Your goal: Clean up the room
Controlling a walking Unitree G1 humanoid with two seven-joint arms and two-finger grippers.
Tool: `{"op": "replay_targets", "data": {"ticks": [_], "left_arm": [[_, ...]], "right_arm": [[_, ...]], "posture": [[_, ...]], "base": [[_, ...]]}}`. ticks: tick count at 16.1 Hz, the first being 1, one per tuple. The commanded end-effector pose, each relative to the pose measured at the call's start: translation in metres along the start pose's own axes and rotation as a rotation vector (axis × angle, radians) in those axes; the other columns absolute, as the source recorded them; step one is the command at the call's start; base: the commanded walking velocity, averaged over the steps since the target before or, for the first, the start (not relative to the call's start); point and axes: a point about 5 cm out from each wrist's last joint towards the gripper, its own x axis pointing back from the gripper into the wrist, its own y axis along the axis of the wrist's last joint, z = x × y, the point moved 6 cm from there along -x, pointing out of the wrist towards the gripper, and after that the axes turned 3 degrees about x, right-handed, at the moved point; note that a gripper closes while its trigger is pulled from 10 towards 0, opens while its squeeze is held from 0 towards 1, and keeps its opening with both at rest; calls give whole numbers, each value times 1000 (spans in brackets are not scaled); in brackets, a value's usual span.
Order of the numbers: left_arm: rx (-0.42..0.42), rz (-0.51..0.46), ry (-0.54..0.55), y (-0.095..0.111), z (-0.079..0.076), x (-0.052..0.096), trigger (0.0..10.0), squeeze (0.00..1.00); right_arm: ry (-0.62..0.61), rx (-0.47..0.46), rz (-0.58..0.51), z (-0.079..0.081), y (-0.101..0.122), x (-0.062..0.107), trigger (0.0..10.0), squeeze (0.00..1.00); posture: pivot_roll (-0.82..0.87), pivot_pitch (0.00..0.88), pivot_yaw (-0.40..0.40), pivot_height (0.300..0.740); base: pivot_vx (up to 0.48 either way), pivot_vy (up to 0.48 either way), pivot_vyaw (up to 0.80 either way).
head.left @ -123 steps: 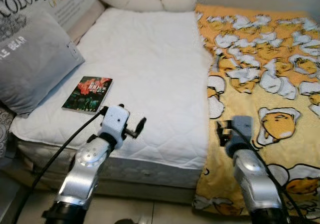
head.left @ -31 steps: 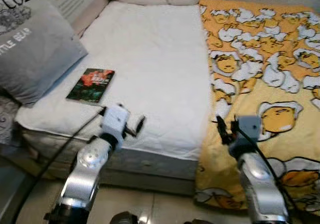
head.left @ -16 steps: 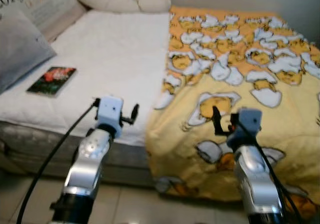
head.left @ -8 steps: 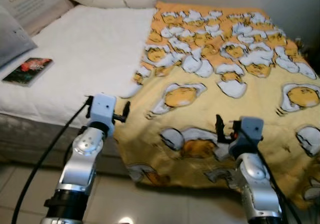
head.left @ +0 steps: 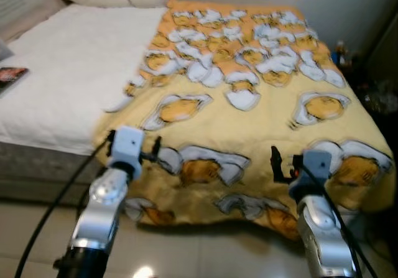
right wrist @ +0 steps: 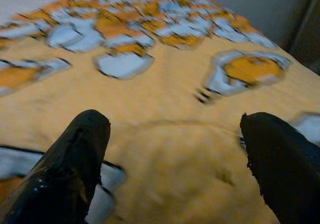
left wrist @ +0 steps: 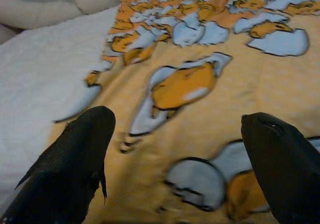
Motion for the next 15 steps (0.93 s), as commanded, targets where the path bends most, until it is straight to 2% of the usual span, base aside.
{"op": "replay_targets", "data": {"ticks": [1,4,6,7,9,11,14,15], "left_arm": [[1,-20,-15,6,-7,-1,10000,886],[13,-24,-18,8,-9,-2,10000,878],[48,-25,-9,10,-10,-5,10000,851],[38,-34,-13,11,-11,-5,10000,851],[56,-50,-57,15,-21,-6,10000,871],[65,-50,-67,15,-24,-7,10000,875],[75,-52,-70,16,-26,-8,10000,878],[77,-53,-71,16,-26,-8,10000,882]], "right_arm": [[-18,-2,-20,-7,7,-1,10000,1000],[-21,0,-17,-7,7,-1,10000,1000],[-32,12,-5,-10,5,-2,10000,1000],[-37,18,2,-11,4,-2,10000,0],[-48,19,9,-13,4,-3,10000,0],[-49,19,8,-14,5,-4,10000,0],[-52,25,10,-15,5,-6,10000,0],[-53,26,12,-16,5,-6,10000,0]], "posture": [[-8,0,11,740],[-8,0,12,740],[-18,0,19,740],[-20,0,20,740],[-25,0,21,740],[-29,0,20,740],[-34,0,15,740],[-34,0,14,740]], "base": [[0,-420,0],[0,-406,0],[0,0,0],[0,0,-800],[0,0,-800],[0,0,-800],[0,0,0],[0,0,-800]]}}
